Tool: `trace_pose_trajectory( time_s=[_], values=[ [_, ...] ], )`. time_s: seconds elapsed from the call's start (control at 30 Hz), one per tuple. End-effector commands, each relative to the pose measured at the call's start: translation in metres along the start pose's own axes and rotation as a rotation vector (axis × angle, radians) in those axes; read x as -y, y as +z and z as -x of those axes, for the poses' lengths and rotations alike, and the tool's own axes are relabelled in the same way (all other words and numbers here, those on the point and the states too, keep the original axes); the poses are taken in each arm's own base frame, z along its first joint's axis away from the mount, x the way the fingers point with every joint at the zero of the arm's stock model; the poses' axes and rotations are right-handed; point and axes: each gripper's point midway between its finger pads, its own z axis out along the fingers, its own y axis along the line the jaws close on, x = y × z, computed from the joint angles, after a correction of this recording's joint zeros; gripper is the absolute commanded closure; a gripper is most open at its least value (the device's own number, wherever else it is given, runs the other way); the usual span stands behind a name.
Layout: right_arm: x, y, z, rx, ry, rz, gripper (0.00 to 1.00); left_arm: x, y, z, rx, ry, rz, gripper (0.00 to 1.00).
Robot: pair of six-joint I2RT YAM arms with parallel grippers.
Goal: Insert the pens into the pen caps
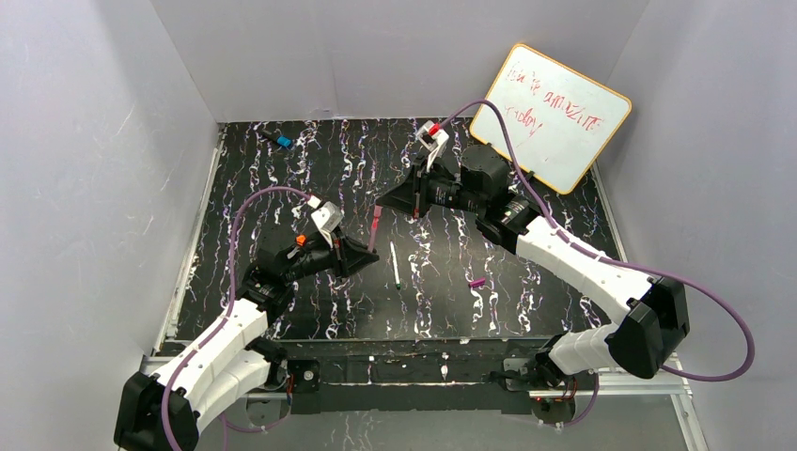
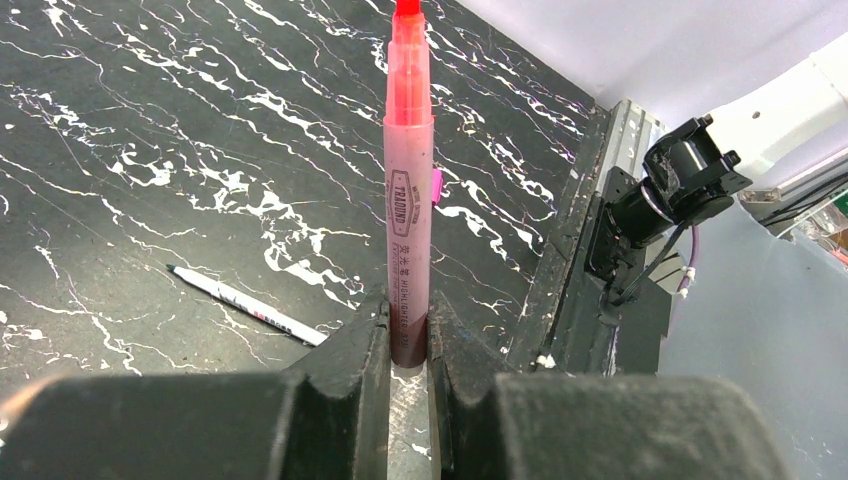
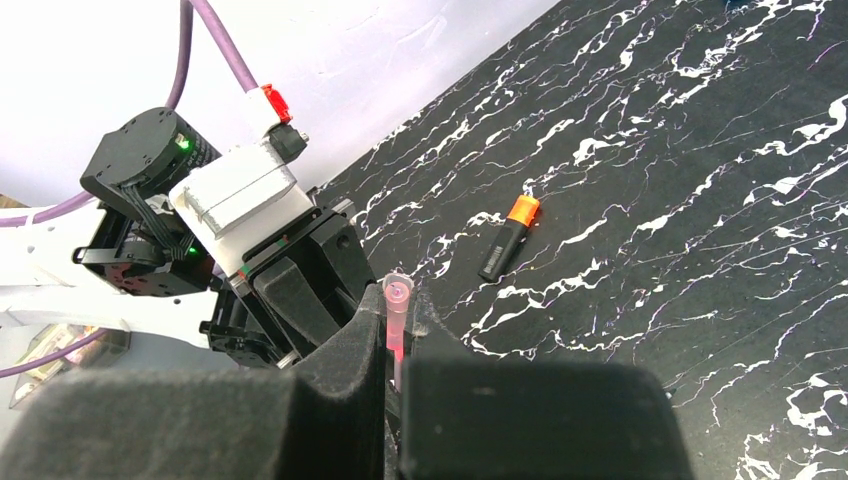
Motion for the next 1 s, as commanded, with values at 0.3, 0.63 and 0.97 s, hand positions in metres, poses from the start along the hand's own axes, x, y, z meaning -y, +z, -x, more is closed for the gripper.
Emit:
trace_pose_trajectory(
  time_s=[0.3,0.63,0.97],
  values=[
    [-0.010,0.000,0.009,0.021,-0.024,0.044,0.99,0.008,-0.001,0.026,0.056,0.064,-0.021,1.00],
    [-0.006,0.002,0.003,0.015,-0.019,0.040,0.99,0.011,-0.004,0.028,0.065,0.094,-0.026,1.00],
    [-0.005,0.004,-0.001,0.003,-0.008,0.044,0.99,0.014,-0.007,0.033,0.079,0.128,-0.029,1.00]
  ],
)
